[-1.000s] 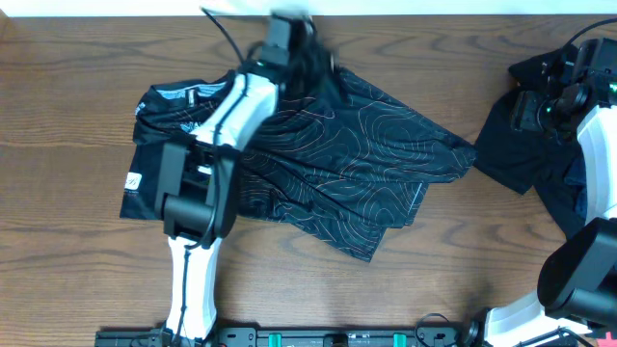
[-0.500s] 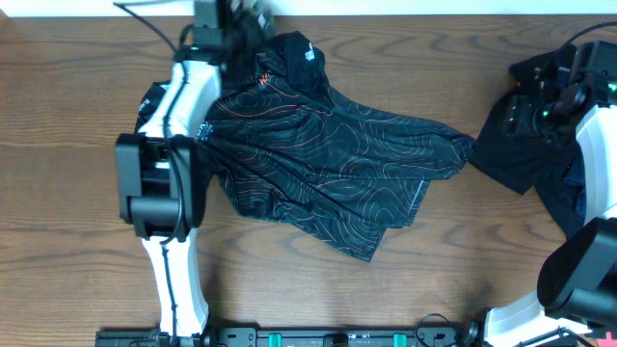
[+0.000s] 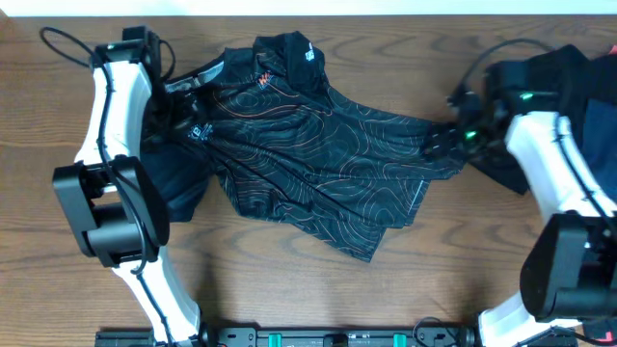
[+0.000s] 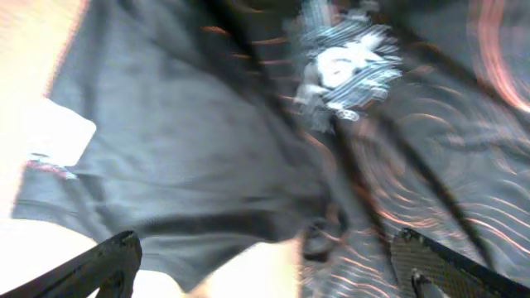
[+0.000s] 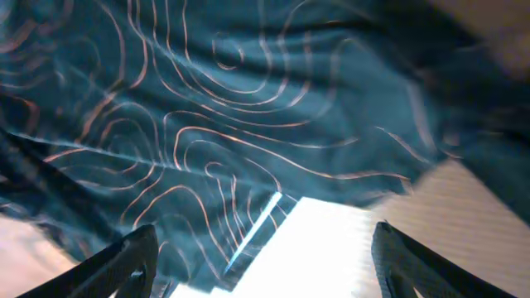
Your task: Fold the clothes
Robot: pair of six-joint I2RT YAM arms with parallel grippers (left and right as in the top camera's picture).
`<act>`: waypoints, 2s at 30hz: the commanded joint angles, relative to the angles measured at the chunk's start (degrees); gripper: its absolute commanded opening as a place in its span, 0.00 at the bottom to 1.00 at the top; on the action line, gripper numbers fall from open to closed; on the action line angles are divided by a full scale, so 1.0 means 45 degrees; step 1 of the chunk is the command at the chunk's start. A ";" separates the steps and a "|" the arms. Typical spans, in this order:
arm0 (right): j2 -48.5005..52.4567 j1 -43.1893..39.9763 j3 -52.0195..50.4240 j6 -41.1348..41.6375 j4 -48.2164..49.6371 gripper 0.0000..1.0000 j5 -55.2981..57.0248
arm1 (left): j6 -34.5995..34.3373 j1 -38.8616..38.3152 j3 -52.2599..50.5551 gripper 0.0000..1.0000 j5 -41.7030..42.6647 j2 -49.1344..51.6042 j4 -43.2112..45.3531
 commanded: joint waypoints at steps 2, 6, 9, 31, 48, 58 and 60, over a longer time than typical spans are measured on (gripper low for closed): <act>0.0141 0.0753 -0.1486 0.1345 0.2356 0.77 0.1379 | 0.0262 0.0340 -0.1307 0.98 -0.0865 0.0078 0.0437; 0.0510 0.1107 -0.2123 0.1345 0.4027 0.62 0.1384 | 0.0257 0.0350 -0.2220 0.98 -0.0850 0.0078 0.0981; 0.1073 0.1156 -0.2157 0.1345 0.4532 0.62 0.1413 | 0.0257 0.0330 -0.2817 0.98 -0.0855 0.0078 0.1127; 0.7461 0.0311 0.3133 0.0811 0.9588 0.49 0.4080 | 0.0243 0.0316 -0.3662 0.98 -0.0452 0.0073 0.0306; 0.9175 -0.1302 1.2798 0.0238 0.0816 0.68 0.3837 | 0.0607 0.0306 -0.3657 0.98 0.0005 -0.0102 0.0209; 0.8675 -0.0583 1.4756 -0.1054 -0.8490 0.78 0.0845 | 0.0631 0.0306 -0.3657 0.98 -0.0661 -0.0549 0.0311; 0.8680 -0.0267 1.4401 -0.1035 -0.9233 0.80 0.0874 | 0.0631 0.0306 -0.3657 0.98 -0.0661 -0.0549 0.0350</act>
